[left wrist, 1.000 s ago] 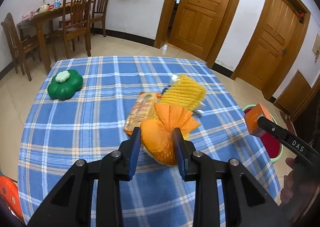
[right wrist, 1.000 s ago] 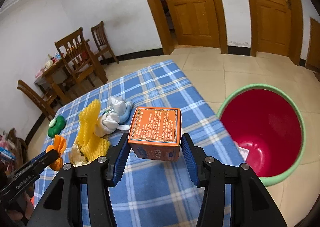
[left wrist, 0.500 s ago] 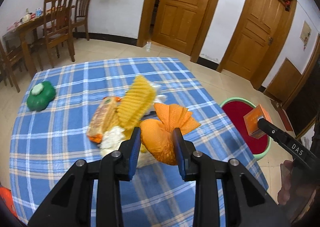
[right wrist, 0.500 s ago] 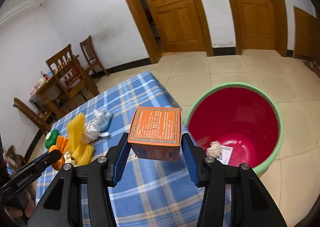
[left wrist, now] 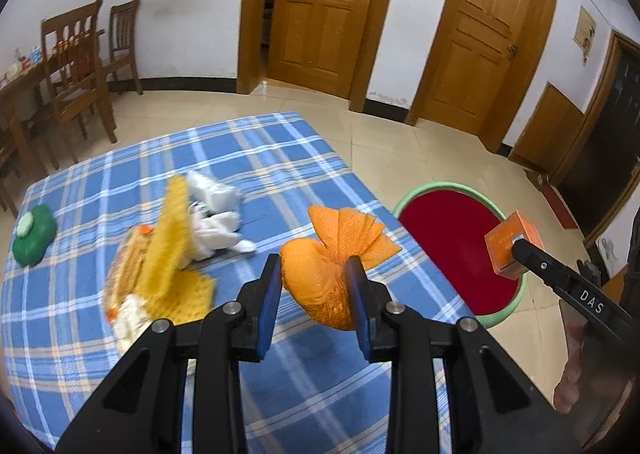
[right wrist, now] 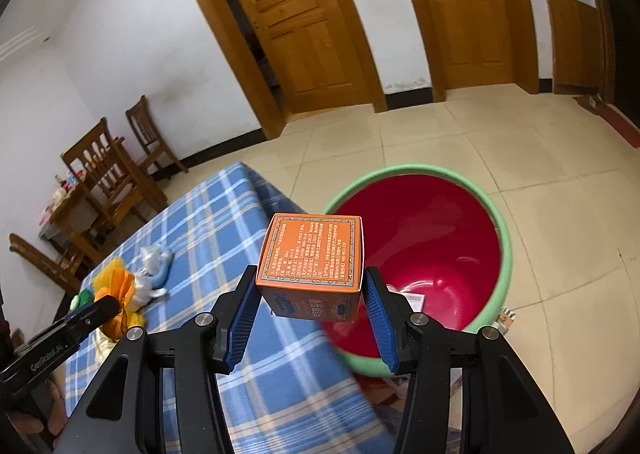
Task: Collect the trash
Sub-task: 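Carry the orange bag and orange box over the red bin with both tools, then open the right tool over the bin while the left tool releases the orange bag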
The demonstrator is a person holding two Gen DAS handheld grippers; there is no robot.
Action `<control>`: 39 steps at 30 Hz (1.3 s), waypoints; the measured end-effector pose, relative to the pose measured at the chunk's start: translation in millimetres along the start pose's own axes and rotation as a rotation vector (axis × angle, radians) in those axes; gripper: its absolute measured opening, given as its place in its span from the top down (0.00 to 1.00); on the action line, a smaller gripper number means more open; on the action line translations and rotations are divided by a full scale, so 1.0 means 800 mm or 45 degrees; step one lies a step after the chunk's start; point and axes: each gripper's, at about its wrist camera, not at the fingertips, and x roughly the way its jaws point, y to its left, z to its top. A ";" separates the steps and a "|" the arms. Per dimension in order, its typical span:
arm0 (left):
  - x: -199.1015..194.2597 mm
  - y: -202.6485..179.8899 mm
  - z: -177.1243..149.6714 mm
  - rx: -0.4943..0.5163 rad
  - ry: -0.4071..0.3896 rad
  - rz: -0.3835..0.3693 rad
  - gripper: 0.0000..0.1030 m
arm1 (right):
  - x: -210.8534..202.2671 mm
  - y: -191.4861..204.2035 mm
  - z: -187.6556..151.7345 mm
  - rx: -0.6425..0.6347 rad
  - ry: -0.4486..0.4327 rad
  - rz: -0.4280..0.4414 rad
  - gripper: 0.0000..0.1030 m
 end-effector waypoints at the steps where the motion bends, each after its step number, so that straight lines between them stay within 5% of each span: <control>1: 0.003 -0.005 0.002 0.011 0.003 -0.003 0.69 | 0.001 -0.005 0.001 0.007 0.000 -0.006 0.49; 17: 0.067 -0.075 0.017 0.133 0.088 -0.152 0.69 | 0.032 -0.065 -0.002 0.128 0.075 -0.069 0.47; 31: 0.108 -0.129 0.029 0.215 0.119 -0.253 0.68 | 0.011 -0.091 0.003 0.179 0.028 -0.094 0.47; 39: 0.119 -0.140 0.031 0.189 0.160 -0.271 0.51 | 0.002 -0.101 0.003 0.202 0.020 -0.117 0.47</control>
